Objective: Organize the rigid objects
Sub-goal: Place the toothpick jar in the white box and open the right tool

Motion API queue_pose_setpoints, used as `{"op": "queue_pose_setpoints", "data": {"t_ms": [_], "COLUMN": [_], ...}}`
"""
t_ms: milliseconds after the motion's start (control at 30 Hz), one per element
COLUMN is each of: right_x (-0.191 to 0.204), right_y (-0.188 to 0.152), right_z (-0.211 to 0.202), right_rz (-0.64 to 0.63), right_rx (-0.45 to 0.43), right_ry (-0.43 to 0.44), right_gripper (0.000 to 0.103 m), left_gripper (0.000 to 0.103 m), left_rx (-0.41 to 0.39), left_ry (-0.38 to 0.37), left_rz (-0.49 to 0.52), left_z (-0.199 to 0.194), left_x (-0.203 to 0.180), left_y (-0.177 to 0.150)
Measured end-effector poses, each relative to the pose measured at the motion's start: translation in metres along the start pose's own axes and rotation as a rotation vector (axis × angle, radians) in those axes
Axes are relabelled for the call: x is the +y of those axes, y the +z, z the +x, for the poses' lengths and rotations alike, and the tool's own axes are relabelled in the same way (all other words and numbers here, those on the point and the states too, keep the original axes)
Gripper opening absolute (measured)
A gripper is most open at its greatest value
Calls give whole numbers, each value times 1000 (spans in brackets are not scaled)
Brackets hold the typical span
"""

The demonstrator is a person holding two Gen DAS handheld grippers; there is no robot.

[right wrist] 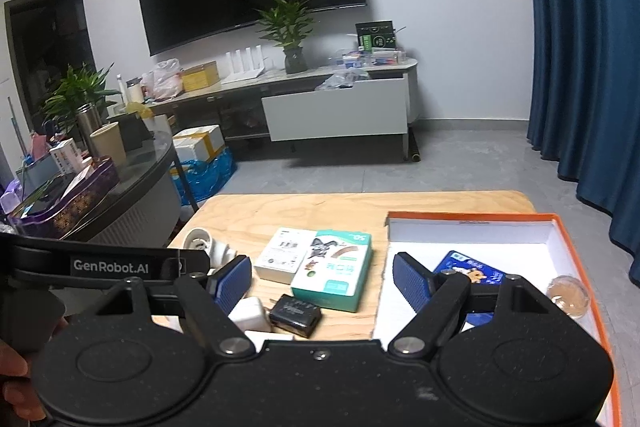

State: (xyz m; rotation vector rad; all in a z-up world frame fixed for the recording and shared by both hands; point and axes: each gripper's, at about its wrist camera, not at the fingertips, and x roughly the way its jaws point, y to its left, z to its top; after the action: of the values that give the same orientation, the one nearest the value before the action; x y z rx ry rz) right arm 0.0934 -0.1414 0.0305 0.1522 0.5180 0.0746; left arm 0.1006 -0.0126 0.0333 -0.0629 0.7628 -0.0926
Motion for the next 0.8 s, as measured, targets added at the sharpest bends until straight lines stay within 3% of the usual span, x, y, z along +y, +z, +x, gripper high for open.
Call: {"op": "queue_pose_setpoints", "data": {"t_ms": [800], "right_x": [24], "right_y": [-9], "right_z": [27], "right_rz": [-21], "right_rx": [60], "right_ry": [45], "right_gripper": [92], "left_gripper": [103], "left_rx": [24], "left_ry": [18], "left_rz": [-36], "left_z": [8], "left_x": [38], "left_y": [-7]}}
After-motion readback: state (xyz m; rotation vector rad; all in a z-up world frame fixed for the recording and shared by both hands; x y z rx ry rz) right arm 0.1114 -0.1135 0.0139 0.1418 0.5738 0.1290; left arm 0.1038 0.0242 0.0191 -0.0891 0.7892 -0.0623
